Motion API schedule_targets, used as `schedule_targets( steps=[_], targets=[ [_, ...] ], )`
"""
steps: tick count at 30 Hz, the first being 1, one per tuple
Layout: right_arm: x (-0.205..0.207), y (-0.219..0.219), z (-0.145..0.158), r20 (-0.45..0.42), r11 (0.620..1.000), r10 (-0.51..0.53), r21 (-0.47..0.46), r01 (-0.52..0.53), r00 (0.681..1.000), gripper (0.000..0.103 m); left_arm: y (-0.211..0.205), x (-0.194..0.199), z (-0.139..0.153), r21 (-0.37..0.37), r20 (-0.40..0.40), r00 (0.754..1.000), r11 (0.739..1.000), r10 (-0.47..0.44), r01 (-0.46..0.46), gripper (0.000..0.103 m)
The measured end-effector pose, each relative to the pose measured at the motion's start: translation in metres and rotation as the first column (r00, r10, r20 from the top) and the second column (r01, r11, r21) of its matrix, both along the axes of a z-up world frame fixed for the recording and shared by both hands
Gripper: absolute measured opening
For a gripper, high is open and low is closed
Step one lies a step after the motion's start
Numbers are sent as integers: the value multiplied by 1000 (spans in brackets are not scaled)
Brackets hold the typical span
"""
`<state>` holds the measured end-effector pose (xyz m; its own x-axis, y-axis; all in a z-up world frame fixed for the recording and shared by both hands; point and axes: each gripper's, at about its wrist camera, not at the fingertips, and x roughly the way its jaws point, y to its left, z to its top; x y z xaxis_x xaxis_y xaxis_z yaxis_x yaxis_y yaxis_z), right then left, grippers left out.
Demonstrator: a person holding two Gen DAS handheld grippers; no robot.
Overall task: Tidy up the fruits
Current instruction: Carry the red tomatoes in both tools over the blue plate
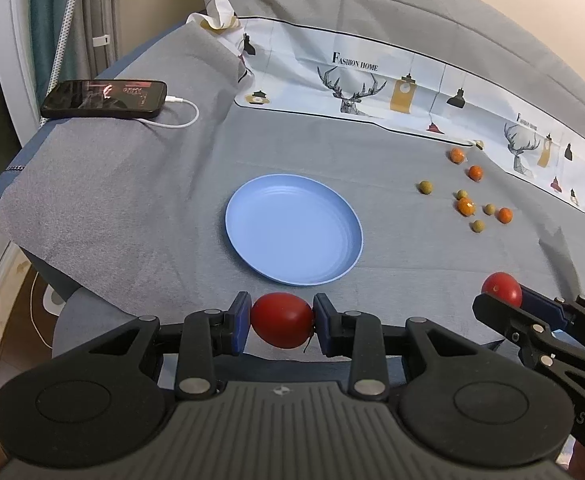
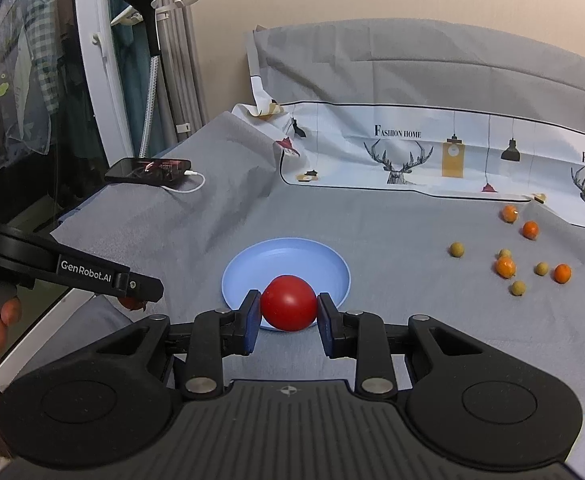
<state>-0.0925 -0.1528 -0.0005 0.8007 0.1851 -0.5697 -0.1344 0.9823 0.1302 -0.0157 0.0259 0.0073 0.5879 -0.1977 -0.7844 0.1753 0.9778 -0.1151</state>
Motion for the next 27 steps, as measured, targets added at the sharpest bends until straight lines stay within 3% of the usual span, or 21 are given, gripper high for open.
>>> schedule_targets(
  steps=[15,27],
  targets=[
    [17,3,-12,-54,1000,6,-12,-6,999,31,1,19,-10,2,-19,1000,1000,-1,1,37],
    [56,5,-29,-106,1000,18,-20,-20,994,31,-5,64,-20,18,-38,999,1000,1,-1,37]
  ],
)
